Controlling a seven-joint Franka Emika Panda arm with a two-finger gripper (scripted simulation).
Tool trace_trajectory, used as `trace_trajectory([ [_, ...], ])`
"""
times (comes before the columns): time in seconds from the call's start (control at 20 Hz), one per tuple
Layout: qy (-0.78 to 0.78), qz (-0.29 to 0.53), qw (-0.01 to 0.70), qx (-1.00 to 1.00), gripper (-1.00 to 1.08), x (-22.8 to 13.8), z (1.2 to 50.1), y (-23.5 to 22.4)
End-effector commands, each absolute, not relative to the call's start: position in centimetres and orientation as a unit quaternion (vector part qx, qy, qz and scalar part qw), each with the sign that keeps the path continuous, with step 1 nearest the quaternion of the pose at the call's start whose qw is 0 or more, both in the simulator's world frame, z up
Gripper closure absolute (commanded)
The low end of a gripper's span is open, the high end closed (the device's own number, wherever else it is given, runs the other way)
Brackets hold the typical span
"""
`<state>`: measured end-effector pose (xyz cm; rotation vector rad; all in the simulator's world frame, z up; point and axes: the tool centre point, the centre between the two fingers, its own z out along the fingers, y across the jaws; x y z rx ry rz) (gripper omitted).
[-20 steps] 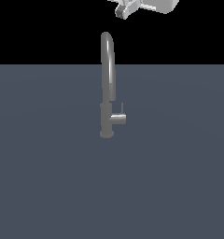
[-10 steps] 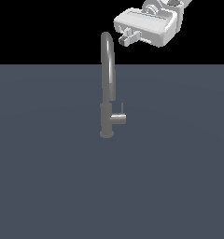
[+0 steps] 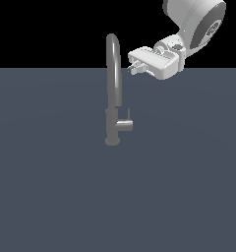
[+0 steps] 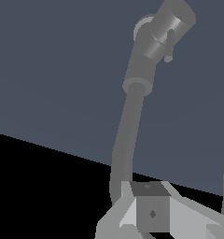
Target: Turn on the faucet by rotating a designated handle.
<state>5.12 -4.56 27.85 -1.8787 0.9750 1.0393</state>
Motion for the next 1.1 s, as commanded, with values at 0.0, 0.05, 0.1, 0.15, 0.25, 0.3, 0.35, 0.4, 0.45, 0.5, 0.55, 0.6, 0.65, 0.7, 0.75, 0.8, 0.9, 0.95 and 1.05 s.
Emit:
trace_trajectory([
  [0.0,0.398,0.427,0.399,-0.707,1.08,5.9,25.8,-4.7],
  [0.05,0.405,0.435,0.406,-0.694,1.08,6.2,24.9,-4.7],
  [0.1,0.412,0.443,0.412,-0.681,1.08,6.4,24.0,-4.8],
  [0.15,0.418,0.451,0.419,-0.668,1.08,6.7,23.2,-4.8],
  [0.25,0.430,0.465,0.431,-0.643,1.08,7.1,21.5,-4.7],
  [0.3,0.436,0.472,0.436,-0.631,1.08,7.3,20.7,-4.7],
  [0.35,0.441,0.478,0.441,-0.619,1.08,7.4,19.9,-4.6],
  [0.4,0.446,0.484,0.446,-0.607,1.08,7.5,19.1,-4.6],
  [0.45,0.450,0.489,0.450,-0.596,1.08,7.6,18.4,-4.5],
  [0.5,0.455,0.494,0.454,-0.585,1.08,7.7,17.7,-4.4],
  [0.55,0.459,0.499,0.458,-0.575,1.08,7.8,17.1,-4.3],
  [0.6,0.462,0.503,0.462,-0.566,1.08,7.9,16.5,-4.3],
  [0.65,0.466,0.507,0.465,-0.557,1.08,7.9,15.9,-4.2],
  [0.7,0.469,0.510,0.468,-0.549,1.08,8.0,15.4,-4.1],
  [0.75,0.471,0.513,0.471,-0.541,1.08,8.0,14.9,-4.0],
  [0.8,0.474,0.516,0.473,-0.535,1.08,8.0,14.5,-3.9],
  [0.9,0.477,0.520,0.476,-0.524,1.08,8.0,13.9,-3.7],
  [0.95,0.478,0.522,0.477,-0.521,1.08,8.1,13.7,-3.7],
  [1.05,0.480,0.523,0.479,-0.516,1.08,8.1,13.4,-3.6],
])
